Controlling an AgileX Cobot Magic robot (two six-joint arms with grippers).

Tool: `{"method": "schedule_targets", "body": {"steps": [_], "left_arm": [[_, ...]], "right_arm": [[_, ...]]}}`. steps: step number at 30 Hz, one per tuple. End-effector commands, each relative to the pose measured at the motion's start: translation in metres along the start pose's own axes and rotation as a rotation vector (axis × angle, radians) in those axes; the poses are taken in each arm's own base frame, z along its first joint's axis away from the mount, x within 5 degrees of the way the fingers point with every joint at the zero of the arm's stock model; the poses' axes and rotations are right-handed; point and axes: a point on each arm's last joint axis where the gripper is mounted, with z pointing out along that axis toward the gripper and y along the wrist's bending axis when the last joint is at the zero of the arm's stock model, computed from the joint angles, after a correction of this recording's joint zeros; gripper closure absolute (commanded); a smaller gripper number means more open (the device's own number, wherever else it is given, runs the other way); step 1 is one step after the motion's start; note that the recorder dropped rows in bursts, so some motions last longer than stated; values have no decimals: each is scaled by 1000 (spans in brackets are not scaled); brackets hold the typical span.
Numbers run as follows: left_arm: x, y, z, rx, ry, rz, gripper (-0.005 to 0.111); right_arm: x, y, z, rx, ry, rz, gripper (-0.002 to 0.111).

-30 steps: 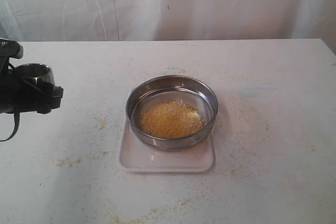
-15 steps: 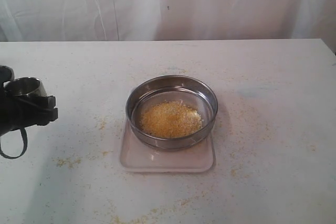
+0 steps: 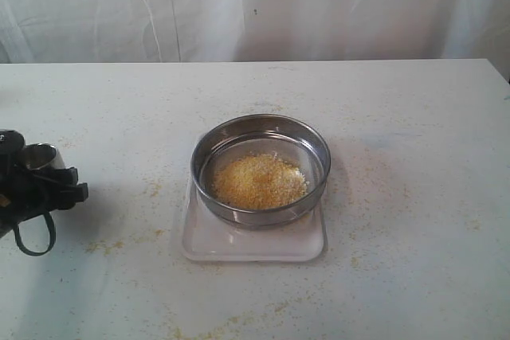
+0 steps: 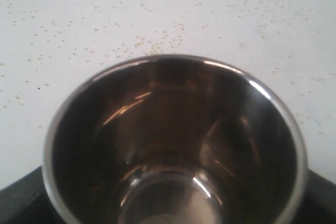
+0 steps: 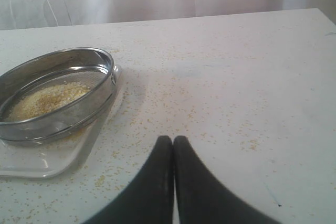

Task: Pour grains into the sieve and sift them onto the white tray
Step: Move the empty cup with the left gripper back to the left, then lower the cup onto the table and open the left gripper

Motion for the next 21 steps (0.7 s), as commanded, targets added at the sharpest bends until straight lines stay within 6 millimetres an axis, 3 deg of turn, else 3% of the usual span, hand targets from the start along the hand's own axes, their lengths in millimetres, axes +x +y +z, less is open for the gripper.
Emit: {"method": "schedule_targets", "body": {"steps": [1, 8, 17, 21], "left_arm": [[1, 2, 3, -16, -31, -19, 67], [-2, 0, 13, -6, -40, -12, 53], [-1, -1, 12, -1, -36, 63, 53], [-1, -1, 12, -1, -36, 85, 40]], "right_arm": [[1, 0, 0, 3, -6, 7, 108], [1, 0, 0, 3, -6, 7, 108], [1, 0, 0, 3, -6, 7, 108], [1, 0, 0, 3, -6, 7, 108]]}}
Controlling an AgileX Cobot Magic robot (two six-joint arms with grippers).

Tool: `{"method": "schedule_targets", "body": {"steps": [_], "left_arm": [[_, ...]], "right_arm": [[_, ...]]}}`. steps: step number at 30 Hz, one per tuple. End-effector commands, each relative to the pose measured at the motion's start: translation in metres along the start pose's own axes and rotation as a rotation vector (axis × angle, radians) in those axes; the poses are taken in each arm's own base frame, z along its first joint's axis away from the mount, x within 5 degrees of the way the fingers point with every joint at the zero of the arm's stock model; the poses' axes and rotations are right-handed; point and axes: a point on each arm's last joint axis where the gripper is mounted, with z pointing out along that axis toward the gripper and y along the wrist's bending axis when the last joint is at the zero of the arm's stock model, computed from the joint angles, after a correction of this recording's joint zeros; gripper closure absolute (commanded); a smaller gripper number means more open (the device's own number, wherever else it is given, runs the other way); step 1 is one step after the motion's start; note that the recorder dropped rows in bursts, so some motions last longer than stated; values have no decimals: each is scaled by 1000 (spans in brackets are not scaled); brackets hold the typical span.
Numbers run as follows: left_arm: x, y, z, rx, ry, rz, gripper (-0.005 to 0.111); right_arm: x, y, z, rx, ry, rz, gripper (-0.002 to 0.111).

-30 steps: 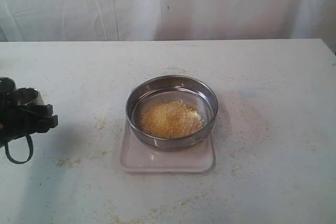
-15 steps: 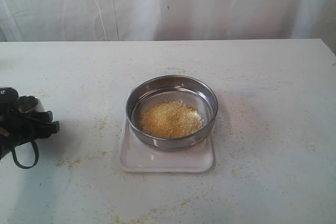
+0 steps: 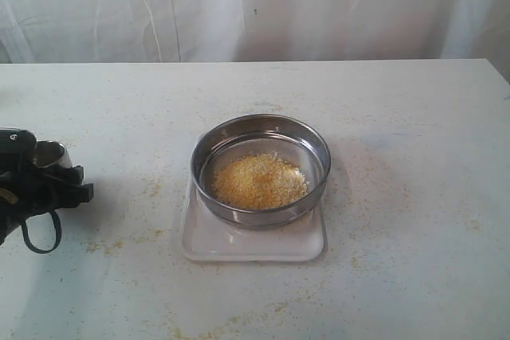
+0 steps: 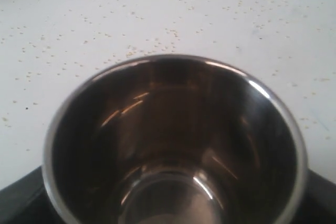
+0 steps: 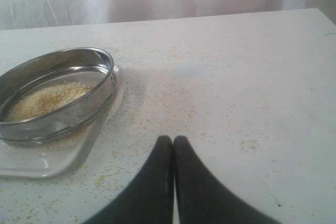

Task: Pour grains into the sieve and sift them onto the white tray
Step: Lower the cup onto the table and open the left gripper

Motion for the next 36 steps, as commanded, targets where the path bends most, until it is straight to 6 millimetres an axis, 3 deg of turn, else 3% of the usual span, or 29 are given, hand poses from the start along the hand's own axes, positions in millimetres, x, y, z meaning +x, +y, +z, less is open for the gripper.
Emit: {"method": "schedule_targets", "body": {"steps": [1, 4, 9, 22, 30, 33, 36], "left_arm": [[-2, 2, 0, -10, -15, 14, 35], [-4, 2, 1, -11, -21, 12, 21], [-8, 2, 1, -15, -64, 7, 14], [-13, 6, -31, -7, -124, 63, 14], [-26, 12, -68, -12, -201, 46, 14], [-33, 13, -85, 1, -253, 48, 18], [-41, 10, -105, 61, -316, 90, 32]], "right_arm": [[1, 0, 0, 3, -6, 7, 108], [1, 0, 0, 3, -6, 7, 108], [1, 0, 0, 3, -6, 7, 108], [1, 0, 0, 3, -6, 7, 108], [1, 0, 0, 3, -6, 7, 108], [1, 0, 0, 3, -6, 7, 108], [1, 0, 0, 3, -6, 7, 108]]}}
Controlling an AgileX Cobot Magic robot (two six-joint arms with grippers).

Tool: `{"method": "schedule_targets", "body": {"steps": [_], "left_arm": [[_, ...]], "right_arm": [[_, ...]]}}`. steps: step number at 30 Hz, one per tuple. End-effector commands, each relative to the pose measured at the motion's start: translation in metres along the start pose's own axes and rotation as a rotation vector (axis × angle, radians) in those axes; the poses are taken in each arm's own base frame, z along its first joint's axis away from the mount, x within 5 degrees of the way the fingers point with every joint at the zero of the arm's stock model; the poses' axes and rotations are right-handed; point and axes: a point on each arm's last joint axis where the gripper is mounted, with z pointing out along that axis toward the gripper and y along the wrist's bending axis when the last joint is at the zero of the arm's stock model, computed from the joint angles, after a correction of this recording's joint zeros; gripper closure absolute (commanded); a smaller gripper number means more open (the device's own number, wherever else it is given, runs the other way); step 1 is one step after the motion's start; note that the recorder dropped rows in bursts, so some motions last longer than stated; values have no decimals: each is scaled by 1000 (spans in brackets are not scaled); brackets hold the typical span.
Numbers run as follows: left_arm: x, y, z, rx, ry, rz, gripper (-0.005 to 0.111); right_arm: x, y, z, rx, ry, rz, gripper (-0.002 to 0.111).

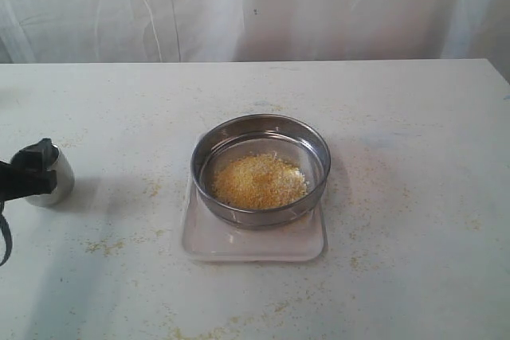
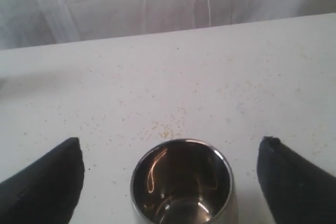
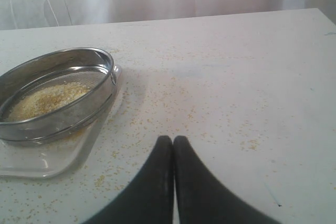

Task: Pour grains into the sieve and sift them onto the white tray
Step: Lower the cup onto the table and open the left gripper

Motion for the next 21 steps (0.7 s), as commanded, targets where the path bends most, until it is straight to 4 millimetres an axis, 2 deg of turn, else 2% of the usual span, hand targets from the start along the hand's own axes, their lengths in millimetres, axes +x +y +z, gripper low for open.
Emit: {"method": "schedule_targets", "body": {"steps": [1, 3, 8, 9, 16, 21], "left_arm": [[-17, -4, -27, 90, -90, 54, 39], [-22, -8, -38, 157, -110, 90, 54], [-30, -24, -63, 382, -79, 101, 103], [-33, -26, -67, 420, -90, 88, 106], [-53, -37, -96, 607, -167, -79, 107], [-68, -32, -107, 592, -281, -160, 107]], "right_arm": [[1, 0, 0, 3, -6, 7, 108], [1, 0, 0, 3, -6, 7, 108], [1, 0, 0, 3, -6, 7, 108], [1, 0, 0, 3, -6, 7, 108], [1, 0, 0, 3, -6, 7, 108], [1, 0, 0, 3, -6, 7, 108]]}}
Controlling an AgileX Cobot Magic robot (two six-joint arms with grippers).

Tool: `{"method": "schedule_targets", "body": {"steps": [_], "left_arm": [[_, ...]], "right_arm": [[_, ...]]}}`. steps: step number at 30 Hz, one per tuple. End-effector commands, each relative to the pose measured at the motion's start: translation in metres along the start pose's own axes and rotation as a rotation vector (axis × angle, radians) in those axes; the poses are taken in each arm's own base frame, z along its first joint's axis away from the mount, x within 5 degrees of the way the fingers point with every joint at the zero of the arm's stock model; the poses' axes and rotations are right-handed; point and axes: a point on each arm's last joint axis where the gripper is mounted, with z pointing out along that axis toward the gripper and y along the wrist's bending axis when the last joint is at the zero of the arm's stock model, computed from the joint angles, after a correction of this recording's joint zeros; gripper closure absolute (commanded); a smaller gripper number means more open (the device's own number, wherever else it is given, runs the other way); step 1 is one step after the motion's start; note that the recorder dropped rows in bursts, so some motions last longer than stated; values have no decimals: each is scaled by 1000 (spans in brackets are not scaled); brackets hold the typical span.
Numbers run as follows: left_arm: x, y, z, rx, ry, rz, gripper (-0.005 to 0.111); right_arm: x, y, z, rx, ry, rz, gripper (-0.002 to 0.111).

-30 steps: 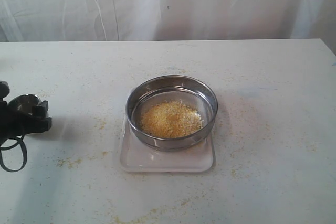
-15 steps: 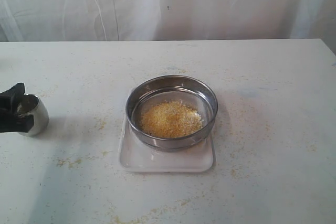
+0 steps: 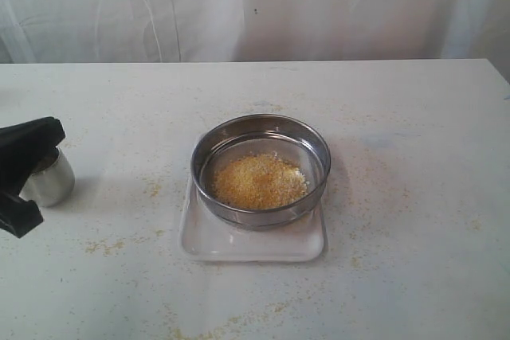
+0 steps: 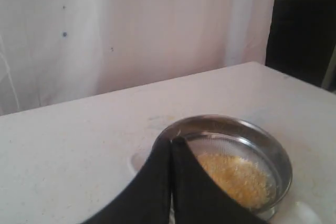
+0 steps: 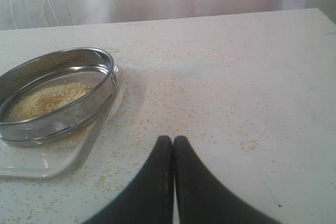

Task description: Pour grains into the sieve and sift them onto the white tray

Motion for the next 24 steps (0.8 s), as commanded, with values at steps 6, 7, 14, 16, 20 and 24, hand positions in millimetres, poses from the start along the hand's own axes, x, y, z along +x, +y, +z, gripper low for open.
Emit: {"method": "schedule_targets", "body": {"steps": [6, 7, 14, 16, 20, 24], "left_arm": [[-30, 0, -17, -48, -275, -163, 107], [-34, -1, -19, -48, -305, -180, 107], [-24, -11, -31, -93, -137, -264, 107], [-19, -10, -43, -155, -56, -261, 107], [-15, -8, -66, -249, -41, -332, 107], [0, -4, -80, -322, -88, -342, 107]], "right_arm": [[1, 0, 0, 3, -6, 7, 108], [1, 0, 0, 3, -6, 7, 108], [1, 0, 0, 3, -6, 7, 108], [1, 0, 0, 3, -6, 7, 108], [1, 0, 0, 3, -6, 7, 108], [1, 0, 0, 3, -6, 7, 108]]}}
